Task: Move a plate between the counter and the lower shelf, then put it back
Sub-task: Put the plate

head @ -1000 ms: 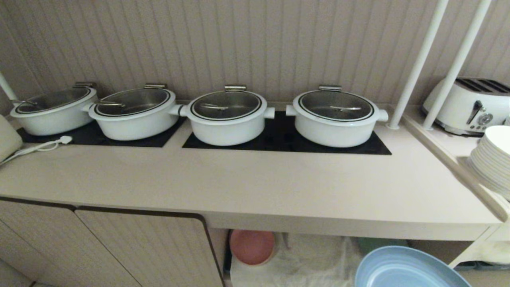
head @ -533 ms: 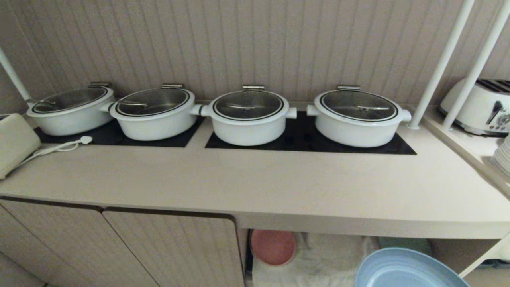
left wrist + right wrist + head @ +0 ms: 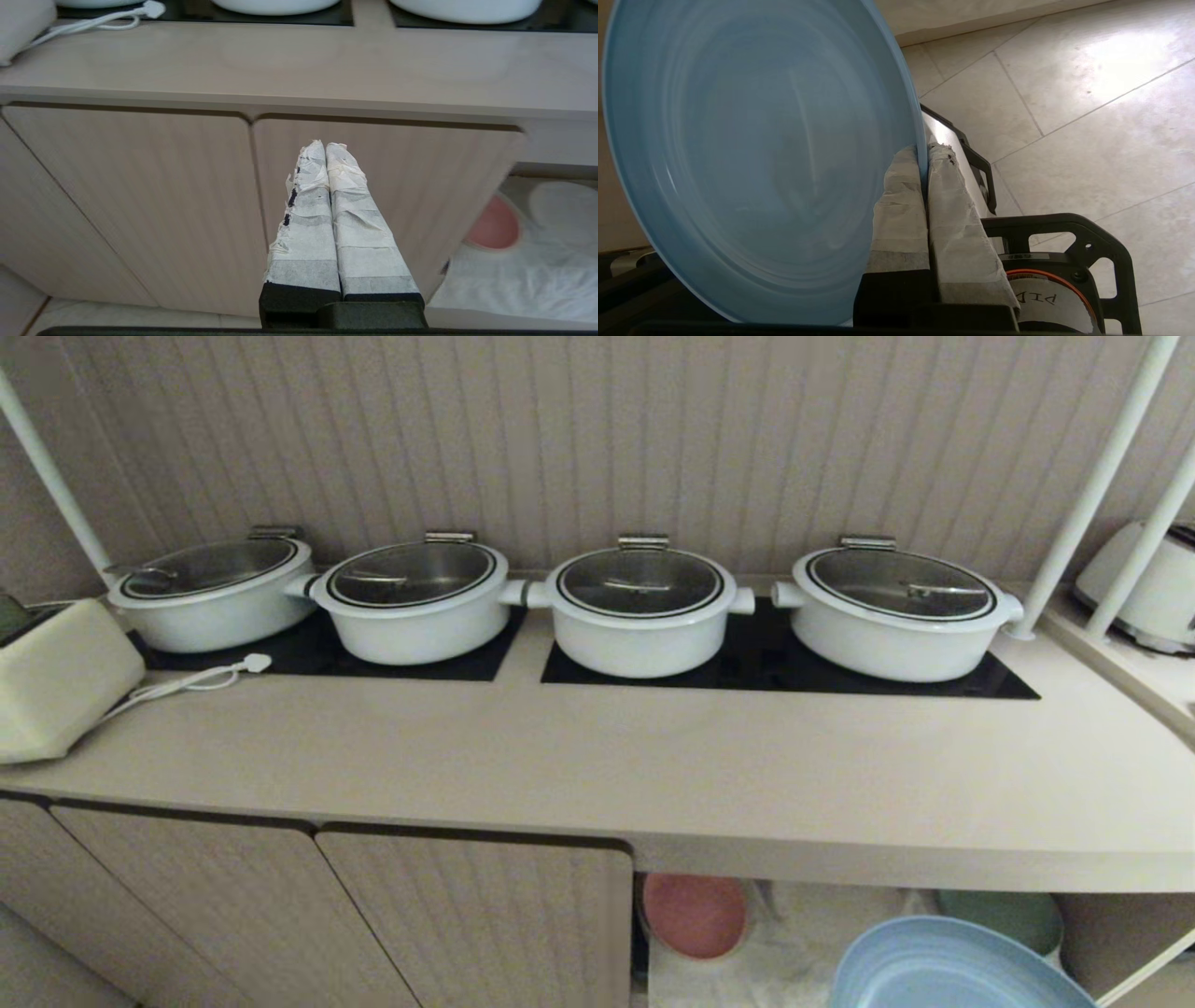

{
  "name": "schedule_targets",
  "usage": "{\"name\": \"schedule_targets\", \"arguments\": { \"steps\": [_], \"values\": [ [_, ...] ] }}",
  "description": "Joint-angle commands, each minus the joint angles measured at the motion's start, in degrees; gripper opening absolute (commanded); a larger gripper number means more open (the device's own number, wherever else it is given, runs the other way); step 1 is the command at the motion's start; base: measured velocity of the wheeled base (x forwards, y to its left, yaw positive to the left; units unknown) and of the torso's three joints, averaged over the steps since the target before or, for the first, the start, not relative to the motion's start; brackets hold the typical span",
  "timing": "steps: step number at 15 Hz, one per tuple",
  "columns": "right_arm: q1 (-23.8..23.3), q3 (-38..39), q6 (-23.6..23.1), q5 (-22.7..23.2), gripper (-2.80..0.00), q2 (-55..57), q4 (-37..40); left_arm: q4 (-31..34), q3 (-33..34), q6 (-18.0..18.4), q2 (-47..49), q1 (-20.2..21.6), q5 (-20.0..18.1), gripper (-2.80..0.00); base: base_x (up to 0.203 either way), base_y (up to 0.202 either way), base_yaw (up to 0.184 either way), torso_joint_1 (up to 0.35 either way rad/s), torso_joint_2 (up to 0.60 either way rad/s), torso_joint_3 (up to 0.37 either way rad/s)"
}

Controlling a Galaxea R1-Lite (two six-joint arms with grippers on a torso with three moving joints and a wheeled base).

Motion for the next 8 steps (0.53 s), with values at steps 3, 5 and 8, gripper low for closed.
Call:
{"name": "schedule_targets", "arguments": {
  "steps": [3,5,8],
  "values": [
    [0.43,-0.01,0.12,0.03,-2.80,0.00,0.13,-0.06,0.00,0.42,-0.02,0.02,-0.25,-2.80,0.000,0.029,0.001,0.002,0.00,0.001],
    [0.60,-0.01,0.12,0.03,-2.80,-0.08,0.13,0.02,0.00,-0.11,-0.02,0.02,0.02,-2.80,0.000,0.000,0.000,0.000,0.00,0.000],
    [0.87,-0.15,0.12,-0.06,-2.80,-0.08,0.04,0.02,0.00,-0.11,-0.02,0.02,0.02,-2.80,0.000,0.000,0.000,0.000,0.00,0.000]
  ]
}}
